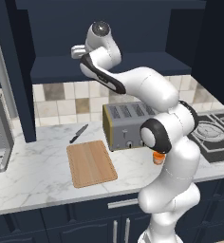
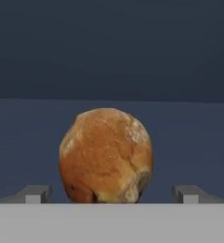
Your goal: Pick the bread, place it on the cutting board, pick the jam, place it on the counter, and close the cabinet.
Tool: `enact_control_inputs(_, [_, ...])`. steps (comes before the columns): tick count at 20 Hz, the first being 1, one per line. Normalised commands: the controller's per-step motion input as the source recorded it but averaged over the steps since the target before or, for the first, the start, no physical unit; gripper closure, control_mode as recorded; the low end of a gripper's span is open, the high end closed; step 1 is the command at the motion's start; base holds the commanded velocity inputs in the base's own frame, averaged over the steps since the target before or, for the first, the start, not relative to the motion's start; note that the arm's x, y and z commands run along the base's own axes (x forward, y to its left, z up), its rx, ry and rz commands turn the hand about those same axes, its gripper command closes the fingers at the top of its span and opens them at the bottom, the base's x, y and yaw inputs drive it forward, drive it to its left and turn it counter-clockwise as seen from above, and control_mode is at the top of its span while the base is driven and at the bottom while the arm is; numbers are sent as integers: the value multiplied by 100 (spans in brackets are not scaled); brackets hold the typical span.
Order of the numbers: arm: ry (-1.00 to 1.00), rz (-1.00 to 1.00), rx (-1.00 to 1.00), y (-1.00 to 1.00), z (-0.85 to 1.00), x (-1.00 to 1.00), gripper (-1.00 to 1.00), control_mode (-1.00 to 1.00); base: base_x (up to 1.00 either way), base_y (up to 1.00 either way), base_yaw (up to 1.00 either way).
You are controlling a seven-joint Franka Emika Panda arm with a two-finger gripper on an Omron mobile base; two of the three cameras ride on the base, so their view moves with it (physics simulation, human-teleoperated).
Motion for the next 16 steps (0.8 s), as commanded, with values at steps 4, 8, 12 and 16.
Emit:
enact_control_inputs(4, [0,0,0,7,-2,26,-100,-100,0,0,0])
enact_control_inputs(8, [0,0,0,7,0,25,-100,-100,0,0,0])
enact_control_inputs(12, [0,0,0,4,-1,24,-100,-100,0,0,0])
enact_control_inputs(16, [0,0,0,3,-4,19,100,-100,0,0,0])
